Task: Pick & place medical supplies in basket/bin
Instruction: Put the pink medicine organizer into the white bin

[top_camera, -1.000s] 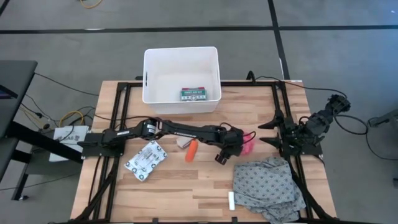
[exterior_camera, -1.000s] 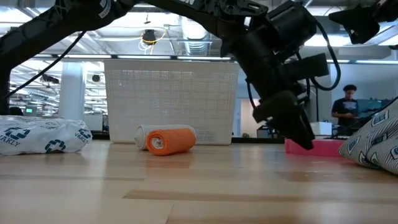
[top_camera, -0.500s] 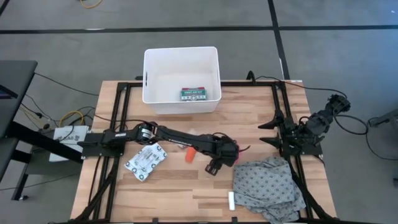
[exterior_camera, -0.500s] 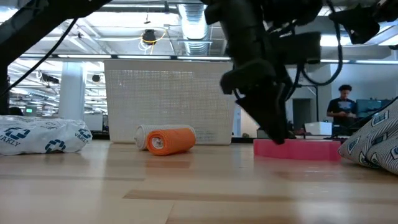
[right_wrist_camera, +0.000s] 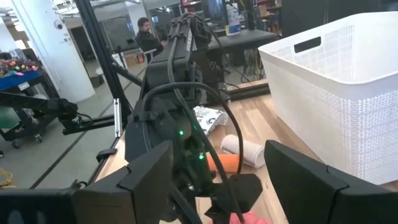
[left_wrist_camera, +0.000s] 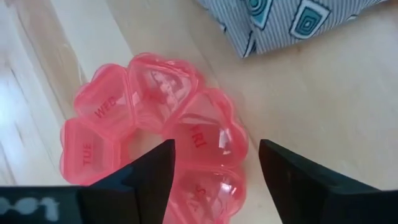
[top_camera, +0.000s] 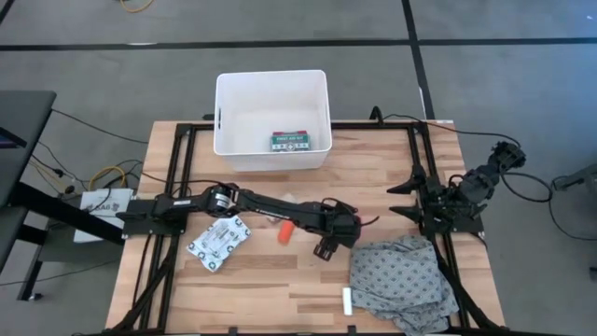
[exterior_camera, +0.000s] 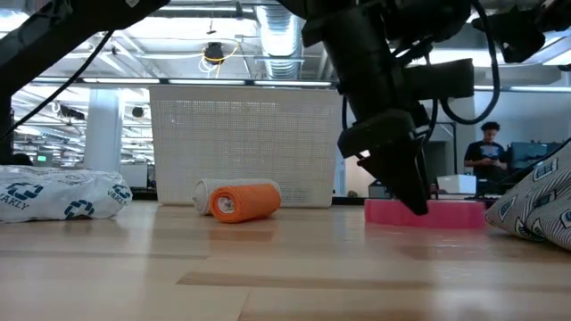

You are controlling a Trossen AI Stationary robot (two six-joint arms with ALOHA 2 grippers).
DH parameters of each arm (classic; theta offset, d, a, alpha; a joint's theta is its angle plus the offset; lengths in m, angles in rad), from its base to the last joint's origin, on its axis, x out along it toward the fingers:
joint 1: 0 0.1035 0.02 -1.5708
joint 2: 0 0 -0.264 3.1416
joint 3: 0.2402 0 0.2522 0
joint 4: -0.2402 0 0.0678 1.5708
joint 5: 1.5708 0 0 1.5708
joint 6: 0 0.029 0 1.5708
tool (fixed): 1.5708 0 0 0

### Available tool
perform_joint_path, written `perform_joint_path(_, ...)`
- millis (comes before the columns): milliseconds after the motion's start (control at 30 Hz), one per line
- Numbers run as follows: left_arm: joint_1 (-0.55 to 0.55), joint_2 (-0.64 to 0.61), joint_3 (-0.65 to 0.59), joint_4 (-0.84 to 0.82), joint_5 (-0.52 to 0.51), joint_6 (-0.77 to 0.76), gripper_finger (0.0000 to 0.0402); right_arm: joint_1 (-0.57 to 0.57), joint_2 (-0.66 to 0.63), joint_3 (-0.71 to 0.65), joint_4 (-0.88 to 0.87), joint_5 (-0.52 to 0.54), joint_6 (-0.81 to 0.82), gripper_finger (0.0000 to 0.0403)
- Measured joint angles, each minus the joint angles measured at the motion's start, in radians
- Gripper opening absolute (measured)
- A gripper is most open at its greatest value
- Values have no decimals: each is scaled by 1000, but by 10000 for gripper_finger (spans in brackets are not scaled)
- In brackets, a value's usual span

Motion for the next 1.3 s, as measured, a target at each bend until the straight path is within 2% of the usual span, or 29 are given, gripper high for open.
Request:
perform_joint_path(367, 19, -5, 2, -63, -11, -35, 265, 0, 0, 0, 0, 0, 0, 249)
perform_joint_path(600, 17, -5, 2, -72, -123, -35, 265, 0, 0, 0, -2, 0, 17, 249)
perform_joint_path(833, 18, -5, 2, -69, -117, -27, 265, 0, 0, 0, -2, 0, 17, 249)
perform_joint_path(1100, 64, -7, 2, -55, 25, -29, 265, 0, 0, 0, -2, 0, 18, 249)
perform_joint_path(1300, 79, -8, 2, -51, -34, -28, 265, 0, 0, 0, -2, 0, 18, 249)
